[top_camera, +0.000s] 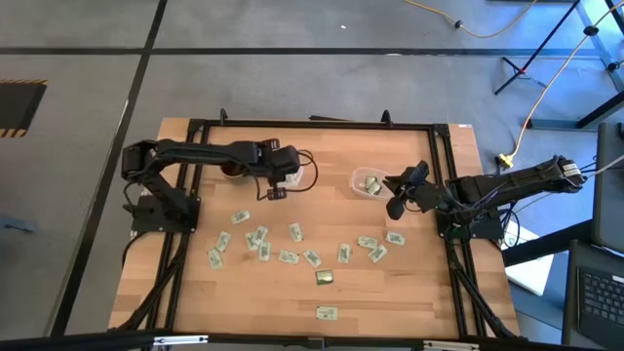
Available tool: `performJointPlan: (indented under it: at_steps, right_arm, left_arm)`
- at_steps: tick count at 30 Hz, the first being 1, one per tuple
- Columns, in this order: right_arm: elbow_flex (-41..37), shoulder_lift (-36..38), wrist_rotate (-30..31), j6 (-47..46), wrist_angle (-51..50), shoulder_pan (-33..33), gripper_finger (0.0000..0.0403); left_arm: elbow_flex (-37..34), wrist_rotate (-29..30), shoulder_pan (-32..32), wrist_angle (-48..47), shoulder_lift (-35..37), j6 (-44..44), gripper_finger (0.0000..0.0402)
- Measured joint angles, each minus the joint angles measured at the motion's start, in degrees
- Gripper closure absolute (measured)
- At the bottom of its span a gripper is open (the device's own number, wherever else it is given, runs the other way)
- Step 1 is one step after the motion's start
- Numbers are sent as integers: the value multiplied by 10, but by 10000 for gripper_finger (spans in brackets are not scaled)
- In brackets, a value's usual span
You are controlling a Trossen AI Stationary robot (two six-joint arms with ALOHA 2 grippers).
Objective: Pick and place items into bin
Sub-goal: Put the white stevia packet into the left transparent bin
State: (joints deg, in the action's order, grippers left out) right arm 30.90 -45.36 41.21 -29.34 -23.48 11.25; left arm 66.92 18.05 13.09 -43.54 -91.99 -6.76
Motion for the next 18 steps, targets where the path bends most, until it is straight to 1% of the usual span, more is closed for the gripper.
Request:
performJointPlan:
  at_steps: [9, 14, 18]
  right_arm:
    - [0, 0, 0, 0, 0, 0, 336]
    - [0, 0, 0, 1, -1, 0, 336]
    - [0, 0, 0, 1, -1, 0, 336]
  left_arm:
    - [0, 3, 7, 1, -41, -12, 335]
    - [0, 8, 5, 4, -36, -20, 324]
    - [10, 30, -4, 0, -18, -22, 316]
